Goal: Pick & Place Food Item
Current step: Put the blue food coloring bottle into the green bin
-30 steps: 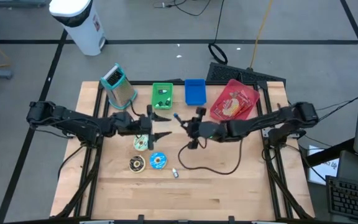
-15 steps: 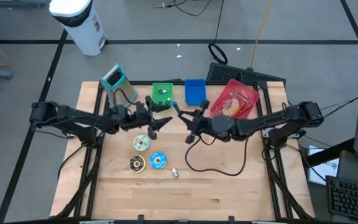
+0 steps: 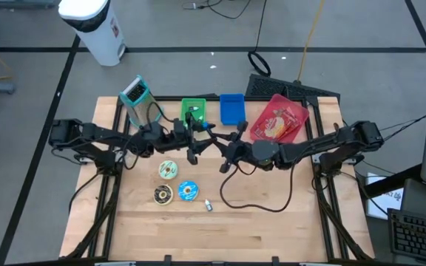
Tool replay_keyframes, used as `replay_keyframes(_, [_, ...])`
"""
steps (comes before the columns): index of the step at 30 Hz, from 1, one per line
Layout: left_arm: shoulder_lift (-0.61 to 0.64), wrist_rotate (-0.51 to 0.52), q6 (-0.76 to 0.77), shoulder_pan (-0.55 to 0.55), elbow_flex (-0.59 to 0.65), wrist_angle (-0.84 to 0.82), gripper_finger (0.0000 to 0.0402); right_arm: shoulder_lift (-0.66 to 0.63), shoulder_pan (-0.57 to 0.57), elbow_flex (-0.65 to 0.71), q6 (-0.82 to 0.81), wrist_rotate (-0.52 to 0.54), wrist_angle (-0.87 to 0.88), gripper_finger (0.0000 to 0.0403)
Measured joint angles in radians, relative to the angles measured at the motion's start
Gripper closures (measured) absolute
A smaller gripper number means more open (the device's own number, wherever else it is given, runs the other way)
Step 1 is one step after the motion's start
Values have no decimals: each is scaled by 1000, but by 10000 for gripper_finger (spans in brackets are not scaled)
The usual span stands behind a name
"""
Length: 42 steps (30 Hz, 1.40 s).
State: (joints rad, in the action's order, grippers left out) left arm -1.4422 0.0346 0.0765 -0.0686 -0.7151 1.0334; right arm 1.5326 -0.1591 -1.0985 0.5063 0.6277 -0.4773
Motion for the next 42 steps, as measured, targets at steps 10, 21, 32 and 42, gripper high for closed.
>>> replay_keyframes(10, [2, -7, 71, -22, -4, 14, 227, 2, -1, 2, 0, -4, 41, 342])
replay_keyframes(21, [3, -8, 91, -23, -4, 14, 344, 2, -2, 2, 8, -2, 40, 338])
replay_keyframes(32, [30, 7, 63, -44, -3, 7, 332, 2, 1, 1, -120, 9, 80, 280])
replay_keyframes(42, [86, 107, -27, -136, -3, -155, 333, -8, -6, 1, -321, 4, 301, 245])
